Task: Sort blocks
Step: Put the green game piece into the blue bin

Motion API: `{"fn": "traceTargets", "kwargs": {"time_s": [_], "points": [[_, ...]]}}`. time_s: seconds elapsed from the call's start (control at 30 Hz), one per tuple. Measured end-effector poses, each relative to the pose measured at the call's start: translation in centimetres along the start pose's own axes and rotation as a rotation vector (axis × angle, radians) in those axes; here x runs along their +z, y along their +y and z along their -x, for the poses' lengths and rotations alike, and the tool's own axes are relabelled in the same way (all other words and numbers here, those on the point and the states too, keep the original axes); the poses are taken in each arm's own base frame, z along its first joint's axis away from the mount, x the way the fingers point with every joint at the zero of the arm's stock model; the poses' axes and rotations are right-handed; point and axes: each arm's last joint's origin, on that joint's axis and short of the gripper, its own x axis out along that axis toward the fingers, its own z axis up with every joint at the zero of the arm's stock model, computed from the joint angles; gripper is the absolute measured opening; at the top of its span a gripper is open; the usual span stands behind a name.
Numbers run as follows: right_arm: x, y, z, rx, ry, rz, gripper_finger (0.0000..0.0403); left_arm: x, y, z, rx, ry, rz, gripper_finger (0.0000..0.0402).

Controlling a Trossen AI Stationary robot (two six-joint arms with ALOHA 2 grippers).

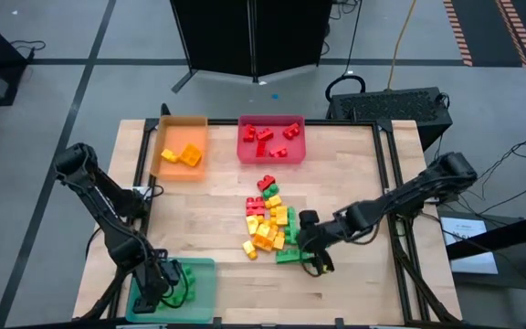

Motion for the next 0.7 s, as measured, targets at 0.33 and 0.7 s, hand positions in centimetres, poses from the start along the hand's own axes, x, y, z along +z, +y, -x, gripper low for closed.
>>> {"fn": "traceTargets", "kwargs": {"time_s": [0.33,0.7], "points": [[-1.5,1.1,-3.8,-0.014,0.104,-0.02,0.0322,0.1,0.1,0.0,0.028,-0.051,0.053,0.0311],[-3.4,0.6,-7.4,-0.121,0.22,-0.159,0.0322,0.3,0.2,0.1,0.037,-0.06,0.06,0.0311]]}}
